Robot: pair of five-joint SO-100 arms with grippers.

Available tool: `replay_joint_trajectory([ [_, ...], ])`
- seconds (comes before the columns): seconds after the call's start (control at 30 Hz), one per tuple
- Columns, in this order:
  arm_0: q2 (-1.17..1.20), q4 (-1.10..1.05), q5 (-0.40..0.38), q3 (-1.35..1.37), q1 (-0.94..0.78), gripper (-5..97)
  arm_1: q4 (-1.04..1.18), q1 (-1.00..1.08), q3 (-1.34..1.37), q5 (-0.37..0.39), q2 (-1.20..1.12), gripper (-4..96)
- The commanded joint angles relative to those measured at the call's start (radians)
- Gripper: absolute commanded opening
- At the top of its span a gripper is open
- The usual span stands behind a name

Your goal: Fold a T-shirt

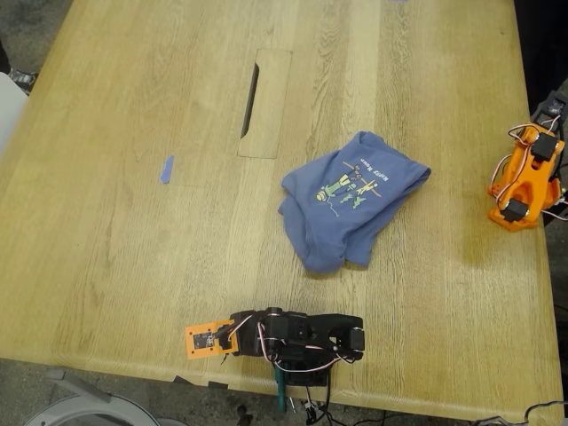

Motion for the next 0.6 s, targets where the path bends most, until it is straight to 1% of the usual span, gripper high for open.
replay_joint_trajectory([
  [0.0, 0.115, -0.075, 0.015, 0.023, -0.009, 0, -0.115, 0.014, 0.072, 0.012, 0.011, 0.0],
  [0.1, 0.115, -0.163, 0.017, 0.078, -0.012, 0, -0.098, 0.015, 0.080, 0.020, 0.011, 0.0],
  [0.33, 0.114, -0.032, -0.015, 0.081, -0.012, 0, 0.006, -0.051, 0.081, 0.032, 0.011, 0.0],
  [0.4, 0.114, 0.005, -0.009, 0.081, -0.014, 0, 0.049, -0.055, 0.081, 0.029, 0.011, 0.0],
  [0.57, 0.114, 0.006, -0.012, 0.081, -0.011, 0, 0.127, -0.038, 0.081, 0.028, 0.011, 0.0],
])
